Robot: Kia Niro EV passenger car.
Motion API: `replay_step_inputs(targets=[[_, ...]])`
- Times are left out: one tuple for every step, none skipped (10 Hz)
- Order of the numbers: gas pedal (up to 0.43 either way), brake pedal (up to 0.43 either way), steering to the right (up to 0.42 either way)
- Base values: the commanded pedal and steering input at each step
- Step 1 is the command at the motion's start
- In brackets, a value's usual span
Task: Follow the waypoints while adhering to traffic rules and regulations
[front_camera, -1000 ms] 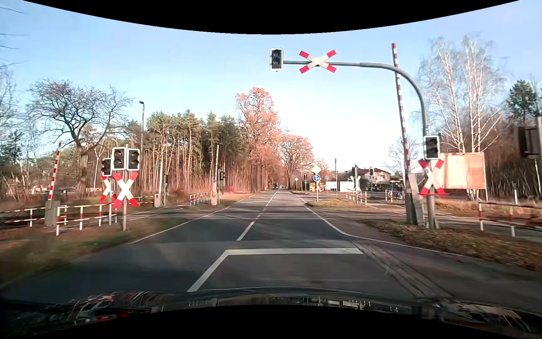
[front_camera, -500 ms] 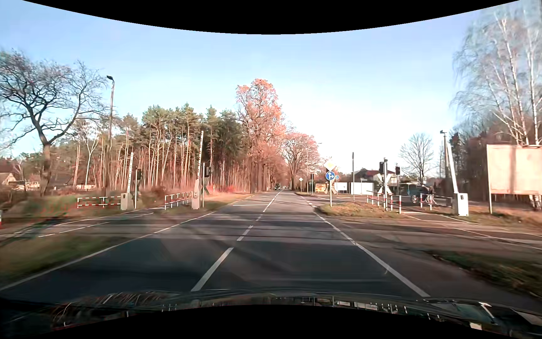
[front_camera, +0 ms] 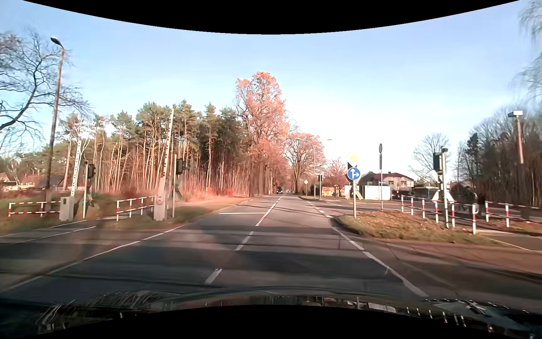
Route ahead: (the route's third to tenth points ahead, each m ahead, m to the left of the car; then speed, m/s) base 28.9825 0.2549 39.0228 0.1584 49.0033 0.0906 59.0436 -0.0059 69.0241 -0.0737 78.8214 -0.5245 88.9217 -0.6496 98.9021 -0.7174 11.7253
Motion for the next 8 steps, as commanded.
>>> replay_step_inputs(targets=[[0.110, 0.000, -0.003], [0.118, 0.000, 0.000], [0.118, 0.000, 0.002], [0.118, 0.000, 0.007], [0.118, 0.000, 0.010], [0.130, 0.000, 0.010], [0.130, 0.000, 0.011], [0.138, 0.000, 0.011]])
